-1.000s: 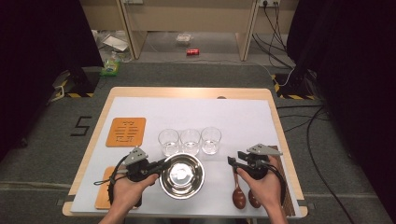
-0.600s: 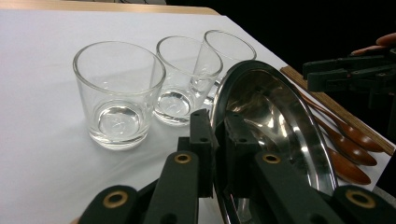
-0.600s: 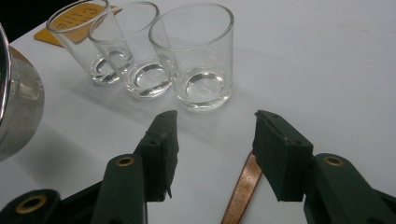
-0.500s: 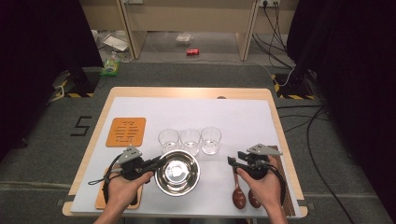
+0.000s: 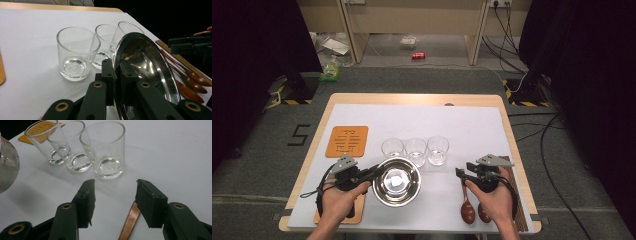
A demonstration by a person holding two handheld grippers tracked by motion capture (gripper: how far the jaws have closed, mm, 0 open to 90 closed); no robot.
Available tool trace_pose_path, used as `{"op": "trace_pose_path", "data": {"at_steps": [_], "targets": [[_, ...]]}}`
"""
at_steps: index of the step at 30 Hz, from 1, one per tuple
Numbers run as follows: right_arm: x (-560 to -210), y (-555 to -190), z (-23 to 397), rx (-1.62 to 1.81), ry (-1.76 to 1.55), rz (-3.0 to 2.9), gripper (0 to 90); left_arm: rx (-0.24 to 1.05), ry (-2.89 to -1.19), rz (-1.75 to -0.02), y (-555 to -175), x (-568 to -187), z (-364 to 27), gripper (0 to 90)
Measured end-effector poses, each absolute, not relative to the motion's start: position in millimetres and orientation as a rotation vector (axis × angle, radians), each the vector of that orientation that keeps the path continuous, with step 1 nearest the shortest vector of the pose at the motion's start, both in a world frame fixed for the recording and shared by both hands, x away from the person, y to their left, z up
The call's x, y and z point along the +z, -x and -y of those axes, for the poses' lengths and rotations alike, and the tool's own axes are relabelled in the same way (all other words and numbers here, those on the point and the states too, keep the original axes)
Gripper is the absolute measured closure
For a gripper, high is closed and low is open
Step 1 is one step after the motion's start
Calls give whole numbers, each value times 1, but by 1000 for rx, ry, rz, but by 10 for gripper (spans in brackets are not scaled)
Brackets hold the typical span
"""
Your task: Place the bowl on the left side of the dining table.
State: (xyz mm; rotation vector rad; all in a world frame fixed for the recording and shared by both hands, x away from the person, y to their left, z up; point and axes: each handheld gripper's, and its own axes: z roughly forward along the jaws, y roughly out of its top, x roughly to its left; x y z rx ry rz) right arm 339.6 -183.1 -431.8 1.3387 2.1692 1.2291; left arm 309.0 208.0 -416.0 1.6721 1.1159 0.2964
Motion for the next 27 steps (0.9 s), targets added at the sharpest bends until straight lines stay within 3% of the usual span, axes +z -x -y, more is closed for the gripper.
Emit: {"op": "trace_pose_path", "data": {"at_steps": [27], "targets": [[-432, -340, 182, 1226, -1337, -2173, 500, 322, -1642, -1158, -312, -413, -227, 833]]}}
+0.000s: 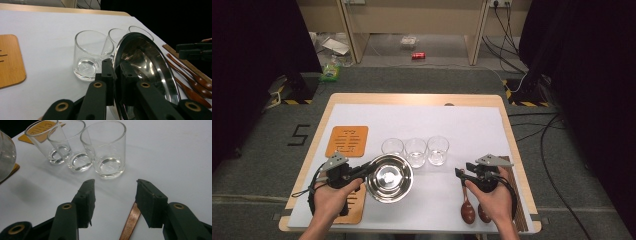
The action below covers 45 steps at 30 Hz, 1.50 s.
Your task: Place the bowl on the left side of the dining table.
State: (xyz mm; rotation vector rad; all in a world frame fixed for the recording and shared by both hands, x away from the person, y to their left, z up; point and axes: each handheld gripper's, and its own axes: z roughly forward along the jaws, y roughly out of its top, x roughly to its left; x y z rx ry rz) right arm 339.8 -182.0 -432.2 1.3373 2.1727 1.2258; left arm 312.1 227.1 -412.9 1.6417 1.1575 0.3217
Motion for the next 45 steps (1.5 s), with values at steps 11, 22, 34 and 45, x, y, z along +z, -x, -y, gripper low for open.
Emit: {"op": "trace_pose_path", "data": {"at_steps": [11, 22, 34, 45], "targets": [[-432, -340, 182, 1229, -1342, -2171, 500, 338, -1631, -1172, -315, -410, -236, 833], [-433, -340, 182, 1226, -1338, -2173, 500, 351, -1608, -1201, -317, -410, -247, 833], [-433, -340, 183, 1226, -1339, -2172, 500, 372, -1583, -1226, -321, -407, -259, 833], [-433, -340, 182, 1226, -1339, -2173, 499, 396, -1557, -1249, -323, -403, -271, 833]]}}
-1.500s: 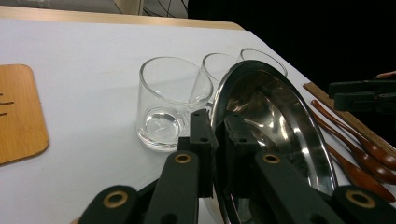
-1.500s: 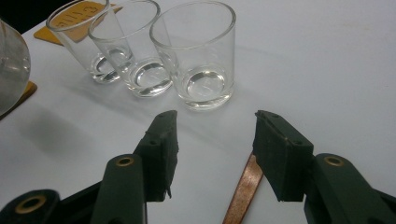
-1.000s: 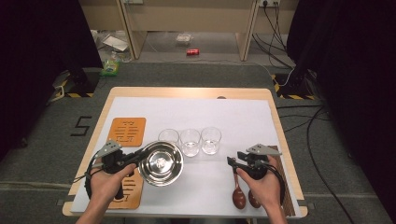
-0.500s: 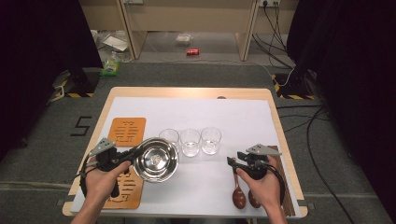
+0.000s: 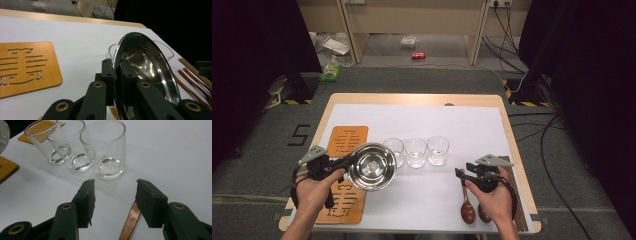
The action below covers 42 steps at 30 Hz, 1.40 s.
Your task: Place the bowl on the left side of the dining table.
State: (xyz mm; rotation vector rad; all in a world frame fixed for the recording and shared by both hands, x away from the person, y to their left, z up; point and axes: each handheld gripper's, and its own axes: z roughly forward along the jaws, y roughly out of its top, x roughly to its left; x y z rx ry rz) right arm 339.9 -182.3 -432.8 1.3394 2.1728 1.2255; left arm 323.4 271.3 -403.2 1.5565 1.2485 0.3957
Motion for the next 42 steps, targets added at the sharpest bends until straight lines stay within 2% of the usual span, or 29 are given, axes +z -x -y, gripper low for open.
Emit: {"op": "trace_pose_path", "data": {"at_steps": [42], "targets": [[-433, -340, 182, 1223, -1340, -2176, 498, 452, -1476, -1321, -341, -397, -306, 833]]}}
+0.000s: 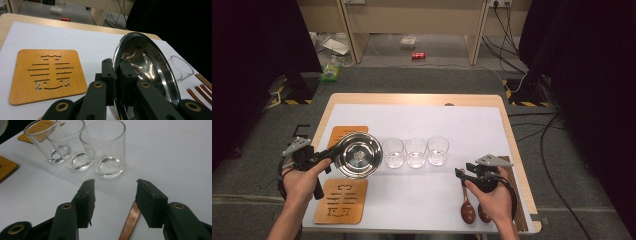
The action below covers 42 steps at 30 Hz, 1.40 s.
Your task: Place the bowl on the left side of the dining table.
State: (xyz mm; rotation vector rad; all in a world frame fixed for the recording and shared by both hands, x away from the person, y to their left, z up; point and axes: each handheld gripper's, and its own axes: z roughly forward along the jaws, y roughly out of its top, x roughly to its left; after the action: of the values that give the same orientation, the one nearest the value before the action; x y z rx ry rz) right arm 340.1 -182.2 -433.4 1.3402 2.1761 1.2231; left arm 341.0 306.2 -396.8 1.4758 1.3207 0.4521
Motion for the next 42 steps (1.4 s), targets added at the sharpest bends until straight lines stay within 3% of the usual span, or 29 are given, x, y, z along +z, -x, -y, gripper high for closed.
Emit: {"op": "trace_pose_path", "data": {"at_steps": [42], "targets": [[-434, -341, 183, 1220, -1345, -2177, 498, 492, -1409, -1458, -385, -409, -332, 833]]}}
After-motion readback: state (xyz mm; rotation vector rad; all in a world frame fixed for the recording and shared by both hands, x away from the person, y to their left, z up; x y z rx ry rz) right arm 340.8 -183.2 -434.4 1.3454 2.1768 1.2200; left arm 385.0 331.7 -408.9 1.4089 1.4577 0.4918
